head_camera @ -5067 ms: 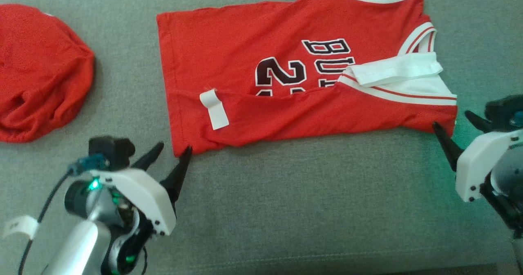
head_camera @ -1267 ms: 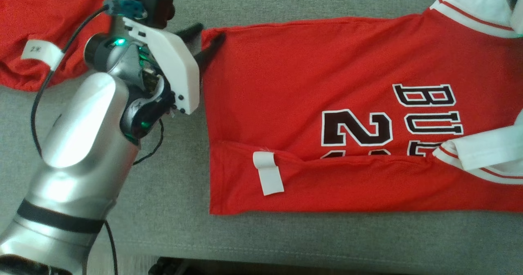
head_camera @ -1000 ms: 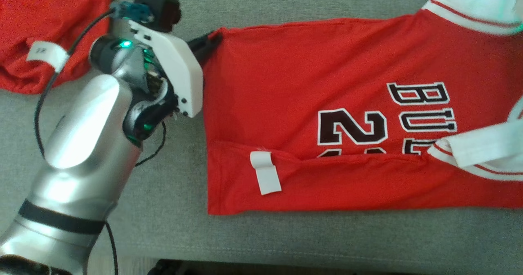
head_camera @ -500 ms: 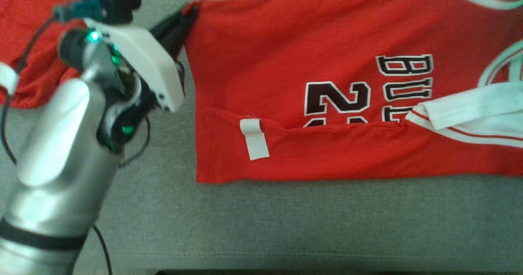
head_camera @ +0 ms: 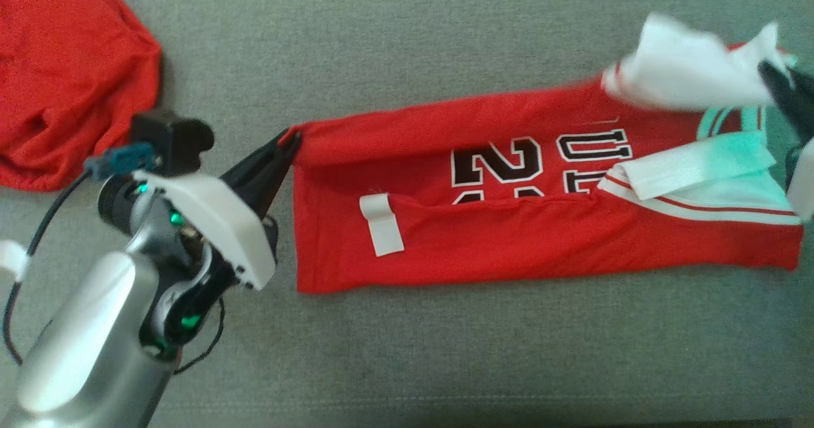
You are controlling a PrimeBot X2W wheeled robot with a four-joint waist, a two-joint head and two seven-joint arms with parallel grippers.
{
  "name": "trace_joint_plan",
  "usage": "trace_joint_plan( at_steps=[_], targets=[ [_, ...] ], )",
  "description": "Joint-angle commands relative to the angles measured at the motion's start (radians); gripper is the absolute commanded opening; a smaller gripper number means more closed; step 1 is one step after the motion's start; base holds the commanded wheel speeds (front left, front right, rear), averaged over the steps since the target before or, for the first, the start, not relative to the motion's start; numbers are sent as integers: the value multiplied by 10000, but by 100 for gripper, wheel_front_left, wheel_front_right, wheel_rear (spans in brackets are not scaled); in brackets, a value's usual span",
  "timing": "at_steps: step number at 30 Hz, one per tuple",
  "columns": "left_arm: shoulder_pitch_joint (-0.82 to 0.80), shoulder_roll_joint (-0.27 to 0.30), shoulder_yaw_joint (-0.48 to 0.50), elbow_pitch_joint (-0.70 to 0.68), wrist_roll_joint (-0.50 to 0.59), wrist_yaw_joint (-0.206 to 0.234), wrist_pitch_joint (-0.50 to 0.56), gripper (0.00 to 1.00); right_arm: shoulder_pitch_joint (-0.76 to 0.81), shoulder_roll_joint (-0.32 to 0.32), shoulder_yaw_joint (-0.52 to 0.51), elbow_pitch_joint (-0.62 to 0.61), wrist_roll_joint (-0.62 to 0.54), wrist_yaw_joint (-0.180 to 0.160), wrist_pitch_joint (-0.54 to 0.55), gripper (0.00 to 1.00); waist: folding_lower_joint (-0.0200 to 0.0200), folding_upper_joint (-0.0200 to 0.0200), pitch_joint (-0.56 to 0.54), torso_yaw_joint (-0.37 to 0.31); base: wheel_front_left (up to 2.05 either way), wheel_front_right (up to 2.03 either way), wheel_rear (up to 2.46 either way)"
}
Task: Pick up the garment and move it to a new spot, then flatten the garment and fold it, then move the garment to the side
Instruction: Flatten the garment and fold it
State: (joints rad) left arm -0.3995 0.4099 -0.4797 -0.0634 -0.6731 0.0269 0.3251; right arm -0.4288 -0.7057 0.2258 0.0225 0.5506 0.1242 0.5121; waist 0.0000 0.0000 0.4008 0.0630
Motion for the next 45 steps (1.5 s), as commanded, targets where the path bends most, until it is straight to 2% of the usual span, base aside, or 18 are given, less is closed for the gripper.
trace_joint_plan(
  at_steps=[1,8,9,10,11,12,13,16,18,22,28,31,34,38,42,43,44,45],
  targets=[
    [-32,465,551,-502,-73,74,-93,0,434,-400,-73,-516,121,65,99,0,0,0,-118,-96,0,0,0],
    [639,597,656,-945,-170,318,-192,2,1320,-427,-117,-878,-17,65,279,0,0,0,-220,-291,0,0,0],
    [749,626,626,-970,-160,330,-188,22,1398,-407,-105,-889,-89,65,316,16,0,0,-230,-318,0,0,0],
    [864,659,591,-986,-147,341,-182,29,1498,-399,-36,-907,-116,65,434,40,0,0,-243,-353,0,0,0],
    [992,690,550,-1002,-142,347,-173,42,1607,-388,17,-921,-97,65,602,81,0,0,-264,-388,0,0,0],
    [1153,698,529,-1009,-170,398,-151,76,1707,-378,21,-932,-96,65,787,100,0,0,-291,-422,0,0,0],
    [1321,766,493,-990,-114,474,-111,100,1790,-397,-24,-926,-226,65,985,100,0,0,-324,-452,0,0,0],
    [1858,1122,346,-904,342,768,-51,100,2049,-112,-390,-1001,-259,65,1669,100,0,0,-430,-542,0,0,0],
    [2131,1158,497,-1010,718,1204,-462,100,2074,402,-1148,-1044,-213,65,1825,100,0,0,-470,-575,0,0,0],
    [2388,431,884,-1323,1509,2154,-2397,100,1932,1767,-2831,-901,-833,65,2151,100,0,0,-448,-504,0,0,0],
    [2496,-779,577,-858,2587,2672,-5227,100,1378,3571,-3935,-391,-2023,65,3019,100,0,0,-157,-198,0,0,0],
    [2510,-1258,402,-428,3006,2741,-5732,100,1087,3976,-3972,-35,-2511,65,3304,100,0,0,-33,-19,0,0,0],
    [2577,-1706,305,-24,3334,2672,-5851,100,992,3967,-3785,426,-2925,65,3502,100,0,0,42,164,0,0,0],
    [2748,-2339,365,56,3749,2237,-5864,100,1078,3734,-3637,936,-3155,65,3822,100,0,0,5,419,0,0,0],
    [3184,-2827,747,15,4125,1833,-5866,100,1315,3690,-3525,1146,-2634,65,4217,100,0,0,-172,611,0,0,0],
    [3296,-2922,873,3,4218,1750,-5866,100,1370,3696,-3502,1142,-2453,65,4252,47,0,0,-233,657,0,0,0],
    [3396,-3004,997,-22,4311,1650,-5866,100,1400,3727,-3521,1126,-2266,65,4231,0,0,0,-299,694,0,0,0],
    [3512,-3078,1106,-5,4384,1543,-5867,100,1415,3773,-3572,1109,-2075,65,4190,0,0,0,-377,722,0,0,0]
  ],
)
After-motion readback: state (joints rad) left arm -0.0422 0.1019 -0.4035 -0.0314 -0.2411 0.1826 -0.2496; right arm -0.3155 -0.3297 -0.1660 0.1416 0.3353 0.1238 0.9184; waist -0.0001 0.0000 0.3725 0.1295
